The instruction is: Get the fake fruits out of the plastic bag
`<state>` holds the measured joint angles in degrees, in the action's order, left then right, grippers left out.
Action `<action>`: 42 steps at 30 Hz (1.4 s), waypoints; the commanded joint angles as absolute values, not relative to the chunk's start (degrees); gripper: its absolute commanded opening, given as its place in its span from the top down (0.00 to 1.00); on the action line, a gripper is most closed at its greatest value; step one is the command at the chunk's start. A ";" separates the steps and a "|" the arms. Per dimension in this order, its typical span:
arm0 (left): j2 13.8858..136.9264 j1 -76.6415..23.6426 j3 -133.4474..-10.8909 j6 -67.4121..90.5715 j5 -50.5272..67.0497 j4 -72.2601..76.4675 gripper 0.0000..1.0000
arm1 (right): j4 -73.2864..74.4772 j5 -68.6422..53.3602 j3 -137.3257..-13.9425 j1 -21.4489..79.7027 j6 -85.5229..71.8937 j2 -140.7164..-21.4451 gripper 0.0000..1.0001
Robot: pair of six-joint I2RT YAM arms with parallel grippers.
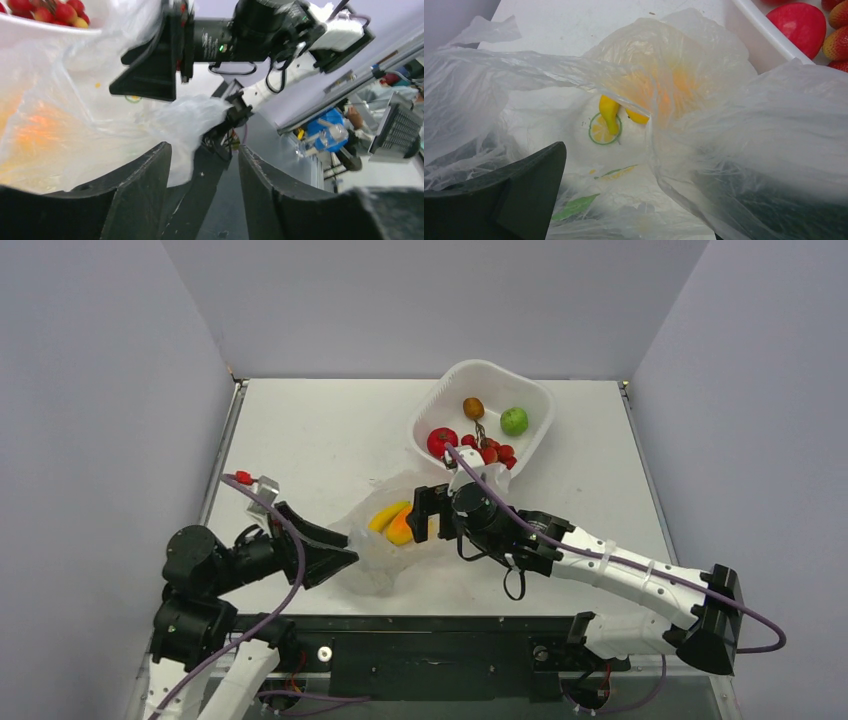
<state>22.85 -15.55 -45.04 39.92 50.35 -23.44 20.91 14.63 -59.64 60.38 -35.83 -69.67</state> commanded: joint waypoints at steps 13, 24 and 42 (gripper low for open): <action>38.81 -15.47 -76.01 23.12 22.44 -46.76 0.62 | 14.16 4.47 -57.65 56.76 -30.60 -66.73 0.04; 63.74 -27.43 -72.09 17.18 28.74 -28.86 0.36 | 13.67 -1.30 -52.35 56.78 -30.02 -60.39 0.05; 74.22 -36.78 -71.14 13.17 20.30 -29.39 1.00 | 14.89 7.61 -47.40 60.13 -32.08 -54.46 0.11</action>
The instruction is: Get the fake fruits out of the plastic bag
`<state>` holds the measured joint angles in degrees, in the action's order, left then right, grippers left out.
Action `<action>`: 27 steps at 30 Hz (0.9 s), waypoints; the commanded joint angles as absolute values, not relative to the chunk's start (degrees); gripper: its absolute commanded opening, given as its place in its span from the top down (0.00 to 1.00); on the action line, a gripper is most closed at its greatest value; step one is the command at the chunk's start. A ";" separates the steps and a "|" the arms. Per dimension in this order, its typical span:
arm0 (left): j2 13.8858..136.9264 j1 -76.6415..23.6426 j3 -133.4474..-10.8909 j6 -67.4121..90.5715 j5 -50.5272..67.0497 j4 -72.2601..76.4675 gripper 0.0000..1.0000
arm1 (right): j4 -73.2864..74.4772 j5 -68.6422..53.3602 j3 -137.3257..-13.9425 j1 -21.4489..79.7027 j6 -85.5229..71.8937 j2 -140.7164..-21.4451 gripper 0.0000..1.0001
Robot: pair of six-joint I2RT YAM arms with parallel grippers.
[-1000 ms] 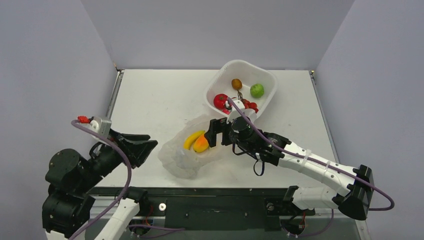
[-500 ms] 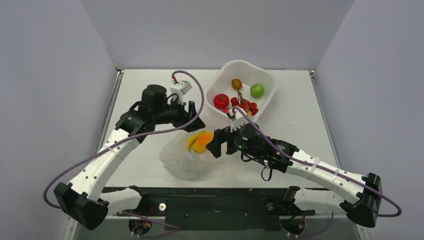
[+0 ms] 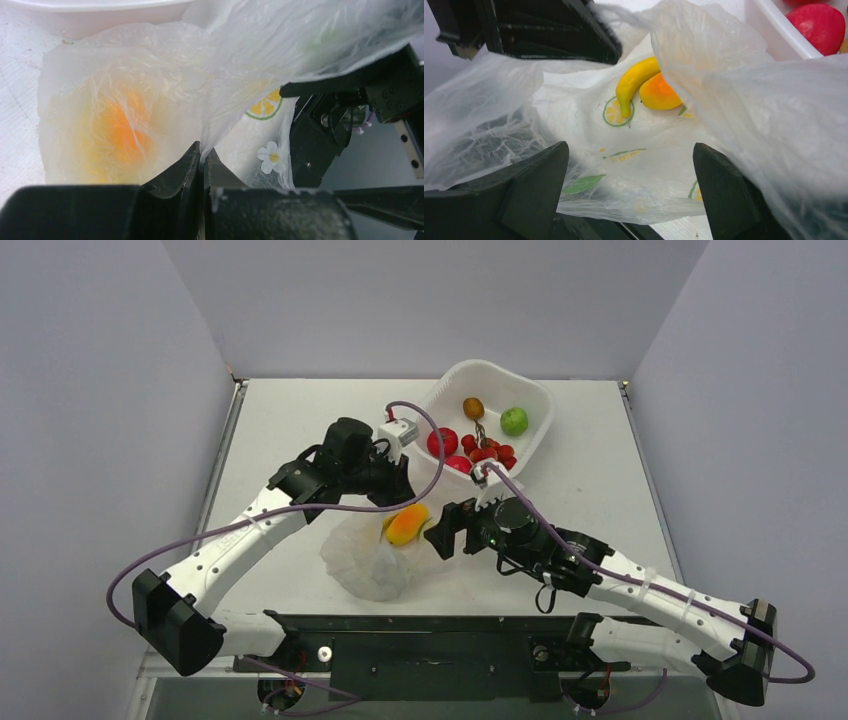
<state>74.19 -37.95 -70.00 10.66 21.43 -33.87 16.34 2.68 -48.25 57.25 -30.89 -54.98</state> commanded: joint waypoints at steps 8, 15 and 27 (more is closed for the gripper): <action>54.72 -38.32 -48.68 33.90 16.52 -1.03 1.00 | 8.21 17.03 -47.02 66.75 -35.75 -57.05 0.28; 41.40 -38.85 -37.69 38.83 9.85 8.04 1.00 | 8.15 19.41 -51.65 67.15 -36.34 -66.79 0.62; 41.83 -38.88 -32.43 40.06 9.96 17.65 1.00 | 8.15 27.38 -54.24 71.44 -35.48 -70.20 0.60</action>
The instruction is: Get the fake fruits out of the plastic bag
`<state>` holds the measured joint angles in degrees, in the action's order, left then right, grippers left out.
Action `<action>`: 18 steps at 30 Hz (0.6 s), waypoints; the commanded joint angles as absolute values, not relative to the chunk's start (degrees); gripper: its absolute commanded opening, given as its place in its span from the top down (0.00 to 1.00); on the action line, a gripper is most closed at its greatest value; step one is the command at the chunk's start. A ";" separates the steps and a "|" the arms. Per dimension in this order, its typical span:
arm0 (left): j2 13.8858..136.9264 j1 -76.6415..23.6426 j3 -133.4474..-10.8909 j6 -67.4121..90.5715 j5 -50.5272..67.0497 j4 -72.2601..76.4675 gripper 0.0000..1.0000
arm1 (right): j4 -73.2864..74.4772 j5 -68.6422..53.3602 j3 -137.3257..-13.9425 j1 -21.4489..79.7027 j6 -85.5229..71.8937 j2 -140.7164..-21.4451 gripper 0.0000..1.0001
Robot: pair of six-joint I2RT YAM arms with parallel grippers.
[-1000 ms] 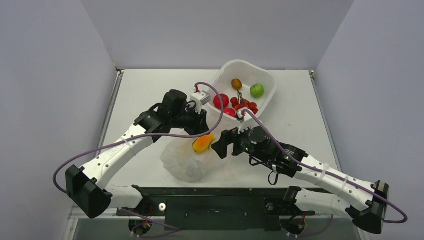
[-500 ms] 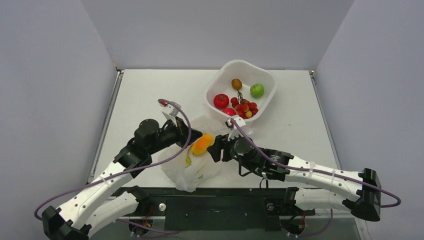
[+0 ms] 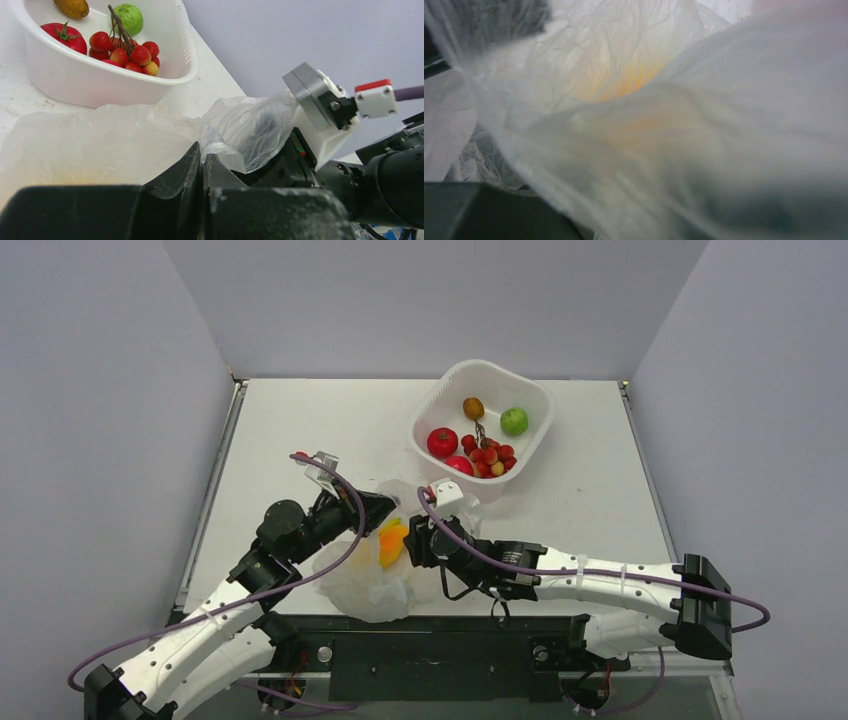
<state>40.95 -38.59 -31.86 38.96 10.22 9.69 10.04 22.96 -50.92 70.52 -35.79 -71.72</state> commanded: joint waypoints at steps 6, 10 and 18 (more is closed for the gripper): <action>43.25 -38.89 -33.42 39.15 10.29 18.23 1.00 | 10.40 24.98 -56.74 71.87 -35.30 -66.97 0.54; 44.32 -38.93 -34.17 38.79 10.43 18.52 1.00 | 9.95 22.56 -56.44 72.39 -36.74 -66.38 0.54; 46.25 -38.96 -34.35 42.23 11.25 21.51 1.00 | 3.19 27.12 -53.40 72.51 -38.94 -71.16 0.68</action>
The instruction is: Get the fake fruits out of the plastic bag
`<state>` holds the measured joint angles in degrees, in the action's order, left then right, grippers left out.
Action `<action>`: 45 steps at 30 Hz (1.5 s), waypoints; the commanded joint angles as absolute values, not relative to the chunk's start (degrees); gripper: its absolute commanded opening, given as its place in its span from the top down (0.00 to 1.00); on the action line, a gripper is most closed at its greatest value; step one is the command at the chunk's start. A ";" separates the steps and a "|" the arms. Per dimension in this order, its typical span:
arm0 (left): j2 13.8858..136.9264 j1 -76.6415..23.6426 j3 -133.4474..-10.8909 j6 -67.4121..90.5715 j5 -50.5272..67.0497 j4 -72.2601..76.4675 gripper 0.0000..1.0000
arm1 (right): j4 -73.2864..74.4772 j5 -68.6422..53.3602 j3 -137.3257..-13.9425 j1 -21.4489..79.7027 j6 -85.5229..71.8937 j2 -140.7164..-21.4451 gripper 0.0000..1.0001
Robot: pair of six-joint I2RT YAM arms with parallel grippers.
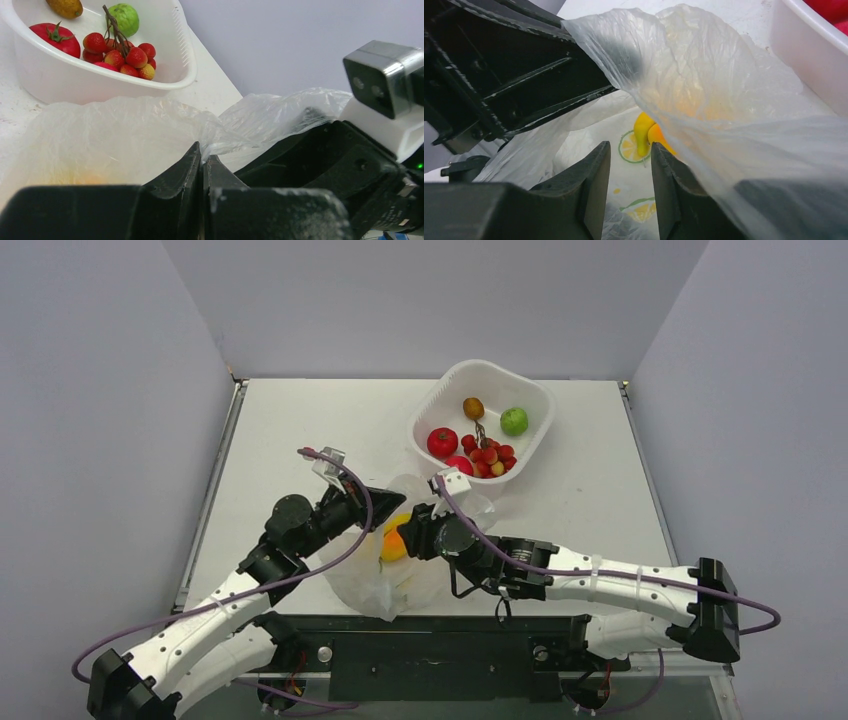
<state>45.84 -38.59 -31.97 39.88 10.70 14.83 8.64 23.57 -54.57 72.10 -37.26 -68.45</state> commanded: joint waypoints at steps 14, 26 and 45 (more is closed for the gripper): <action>53.39 -43.51 -31.59 54.48 10.51 36.84 1.00 | -8.26 29.77 -47.80 68.89 -39.10 -79.37 0.62; 56.87 -43.82 -31.95 56.65 11.08 40.65 1.00 | -4.72 32.52 -40.75 65.30 -39.49 -71.36 0.51; 45.03 -28.28 -21.50 50.33 17.81 26.17 1.00 | -11.34 26.27 -45.46 64.86 -37.78 -85.97 0.26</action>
<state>46.68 -29.21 -22.65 52.29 15.55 27.27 -7.88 27.97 -41.39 65.21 -38.20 -83.99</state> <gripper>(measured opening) 0.004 0.691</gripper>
